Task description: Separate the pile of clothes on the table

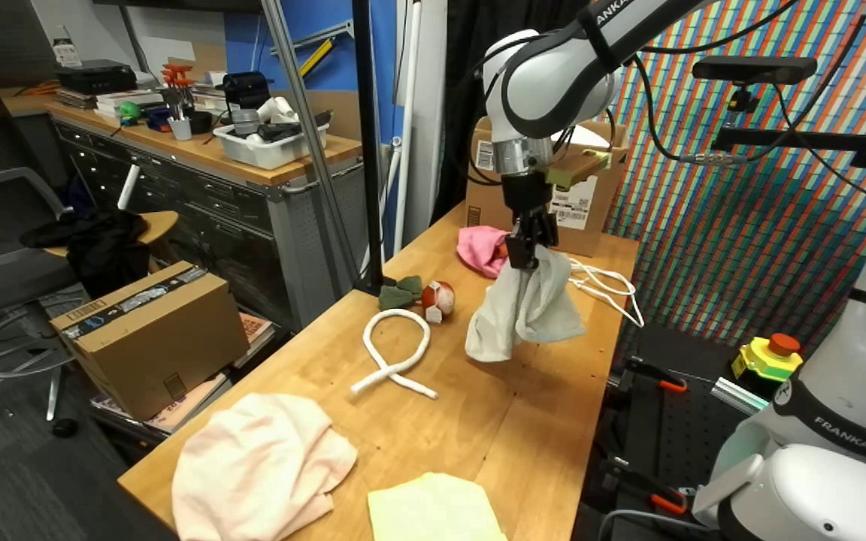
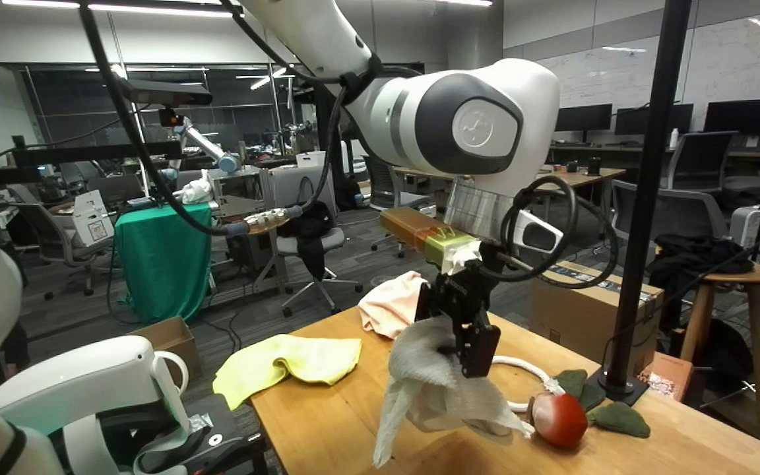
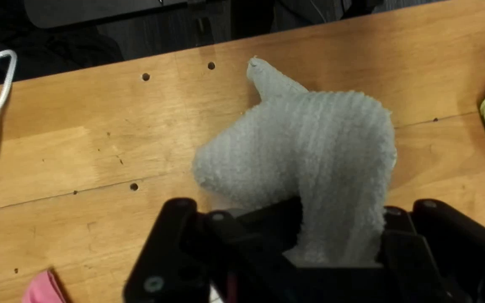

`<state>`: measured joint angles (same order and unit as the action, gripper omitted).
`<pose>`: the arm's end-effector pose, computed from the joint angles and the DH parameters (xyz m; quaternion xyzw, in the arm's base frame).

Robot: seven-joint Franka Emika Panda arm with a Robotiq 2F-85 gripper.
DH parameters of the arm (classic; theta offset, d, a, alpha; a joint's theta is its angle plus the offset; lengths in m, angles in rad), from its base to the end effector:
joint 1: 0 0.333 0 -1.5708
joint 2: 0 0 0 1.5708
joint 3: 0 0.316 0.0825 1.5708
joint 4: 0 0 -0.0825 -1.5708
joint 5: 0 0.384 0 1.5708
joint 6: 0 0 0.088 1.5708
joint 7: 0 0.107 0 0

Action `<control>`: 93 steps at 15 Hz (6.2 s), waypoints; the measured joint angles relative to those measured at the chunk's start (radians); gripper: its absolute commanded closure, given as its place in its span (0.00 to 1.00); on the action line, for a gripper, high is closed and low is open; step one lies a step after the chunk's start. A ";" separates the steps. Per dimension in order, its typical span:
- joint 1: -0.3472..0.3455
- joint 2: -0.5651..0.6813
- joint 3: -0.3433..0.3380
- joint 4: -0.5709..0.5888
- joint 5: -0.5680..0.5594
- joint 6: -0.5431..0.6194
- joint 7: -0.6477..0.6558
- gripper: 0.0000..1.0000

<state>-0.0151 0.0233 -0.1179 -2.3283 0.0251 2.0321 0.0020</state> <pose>0.4667 -0.0611 0.3062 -0.9845 0.0741 0.1580 0.0192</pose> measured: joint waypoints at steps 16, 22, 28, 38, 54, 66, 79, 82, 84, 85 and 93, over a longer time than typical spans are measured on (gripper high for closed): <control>-0.003 0.005 0.057 -0.047 -0.059 -0.171 -0.174 0.71; -0.003 0.011 0.058 -0.065 -0.084 -0.140 -0.134 0.27; -0.003 0.029 0.059 -0.065 -0.083 -0.080 -0.047 0.00; 0.031 0.131 0.084 -0.060 -0.156 0.399 0.282 0.00; 0.394 0.403 -0.286 -0.042 -0.789 0.862 1.293 0.00; 0.785 0.473 -0.648 -0.070 -1.181 0.994 1.866 0.00; 0.410 0.477 -0.261 0.257 -0.728 0.771 1.264 0.00; 0.321 0.487 -0.177 0.317 -0.669 0.680 1.161 0.00; 0.276 0.499 -0.137 0.350 -0.623 0.635 1.089 0.00; 0.258 0.507 -0.119 0.365 -0.599 0.614 1.052 0.00; 0.205 0.602 -0.072 0.484 -0.427 0.476 0.839 0.00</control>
<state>0.1900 0.6257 -0.1899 -1.8448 -0.4023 2.5077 0.8411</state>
